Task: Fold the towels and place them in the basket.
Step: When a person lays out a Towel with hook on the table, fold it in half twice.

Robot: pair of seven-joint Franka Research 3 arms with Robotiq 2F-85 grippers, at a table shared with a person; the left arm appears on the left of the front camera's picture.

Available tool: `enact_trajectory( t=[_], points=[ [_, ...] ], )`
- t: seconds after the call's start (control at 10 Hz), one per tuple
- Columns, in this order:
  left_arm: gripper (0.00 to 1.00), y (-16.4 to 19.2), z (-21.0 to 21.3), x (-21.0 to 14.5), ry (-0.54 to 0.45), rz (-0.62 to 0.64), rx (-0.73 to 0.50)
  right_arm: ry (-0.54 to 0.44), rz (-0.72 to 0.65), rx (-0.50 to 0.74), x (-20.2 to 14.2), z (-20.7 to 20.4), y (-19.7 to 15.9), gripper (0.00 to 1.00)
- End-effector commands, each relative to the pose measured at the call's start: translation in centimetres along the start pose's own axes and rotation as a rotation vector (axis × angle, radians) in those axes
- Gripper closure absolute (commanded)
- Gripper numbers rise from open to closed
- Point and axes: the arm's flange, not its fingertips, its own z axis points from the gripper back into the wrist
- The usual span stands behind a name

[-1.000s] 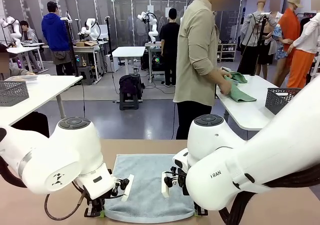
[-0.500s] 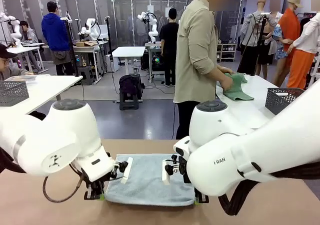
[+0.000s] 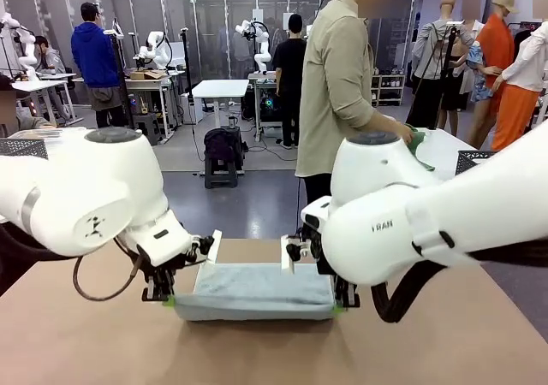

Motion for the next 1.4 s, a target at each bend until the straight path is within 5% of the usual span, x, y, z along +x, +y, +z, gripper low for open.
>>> enact_trajectory(
  t=[0.0, 0.5, 1.3],
  points=[
    [0.92, 1.9, 1.3, -0.7, 0.056, -0.020, -0.010, -0.003, 0.018, 0.006, -1.5, 2.2, -0.9, 0.95],
    [0.92, 6.5, 3.0, -0.3, 0.070, -0.010, -0.018, 0.007, 0.019, -0.003, -1.3, 4.9, -4.4, 0.95],
    [0.92, 6.0, 3.0, 0.5, 0.019, 0.012, -0.005, -0.013, -0.005, -0.029, -0.3, 5.2, -3.8, 0.95]
  ],
)
